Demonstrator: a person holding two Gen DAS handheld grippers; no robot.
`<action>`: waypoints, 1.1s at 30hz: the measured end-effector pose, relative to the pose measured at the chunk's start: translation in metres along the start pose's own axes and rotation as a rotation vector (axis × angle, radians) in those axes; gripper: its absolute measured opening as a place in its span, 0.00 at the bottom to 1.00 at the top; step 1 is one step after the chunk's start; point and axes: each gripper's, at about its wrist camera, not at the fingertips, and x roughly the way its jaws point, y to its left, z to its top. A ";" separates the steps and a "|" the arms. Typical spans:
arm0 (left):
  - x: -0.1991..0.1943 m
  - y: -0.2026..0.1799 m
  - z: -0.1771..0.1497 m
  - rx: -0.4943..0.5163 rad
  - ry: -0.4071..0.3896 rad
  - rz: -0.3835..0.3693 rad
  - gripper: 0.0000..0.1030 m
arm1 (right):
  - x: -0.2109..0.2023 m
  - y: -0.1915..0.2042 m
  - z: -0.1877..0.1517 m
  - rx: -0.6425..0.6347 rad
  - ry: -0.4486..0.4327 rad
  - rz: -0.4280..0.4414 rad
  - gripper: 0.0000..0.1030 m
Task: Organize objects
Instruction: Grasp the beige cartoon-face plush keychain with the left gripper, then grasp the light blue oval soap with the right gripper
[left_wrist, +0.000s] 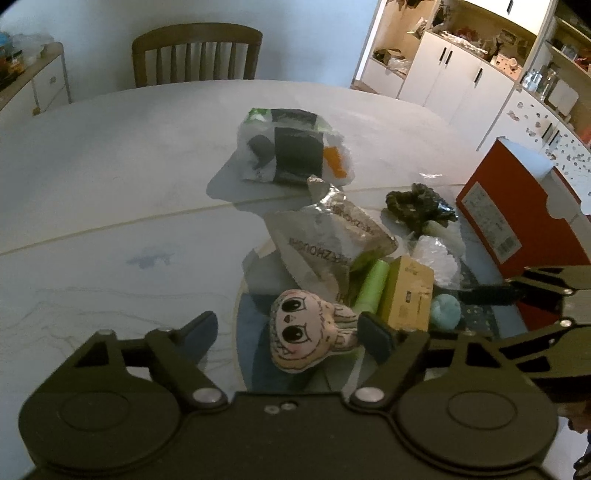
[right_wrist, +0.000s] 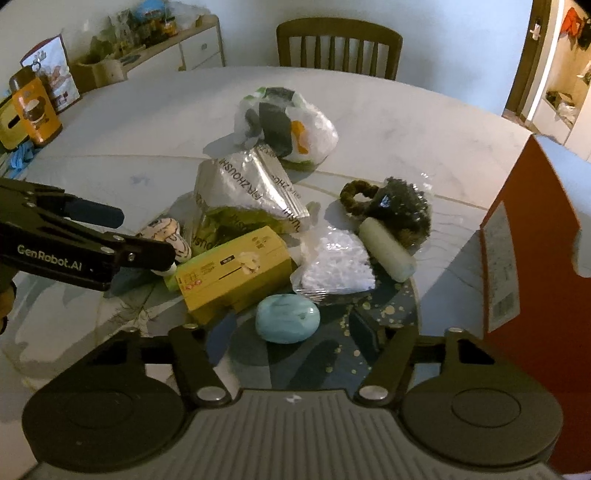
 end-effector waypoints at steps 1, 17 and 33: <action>0.000 0.000 0.000 0.000 0.000 -0.007 0.74 | 0.001 0.000 0.000 0.001 0.003 0.000 0.58; -0.005 -0.002 0.002 -0.005 0.000 -0.045 0.43 | 0.005 -0.001 0.002 0.040 0.006 0.003 0.37; -0.027 -0.010 -0.004 -0.045 -0.013 -0.011 0.31 | -0.039 -0.004 -0.007 0.093 -0.050 0.035 0.37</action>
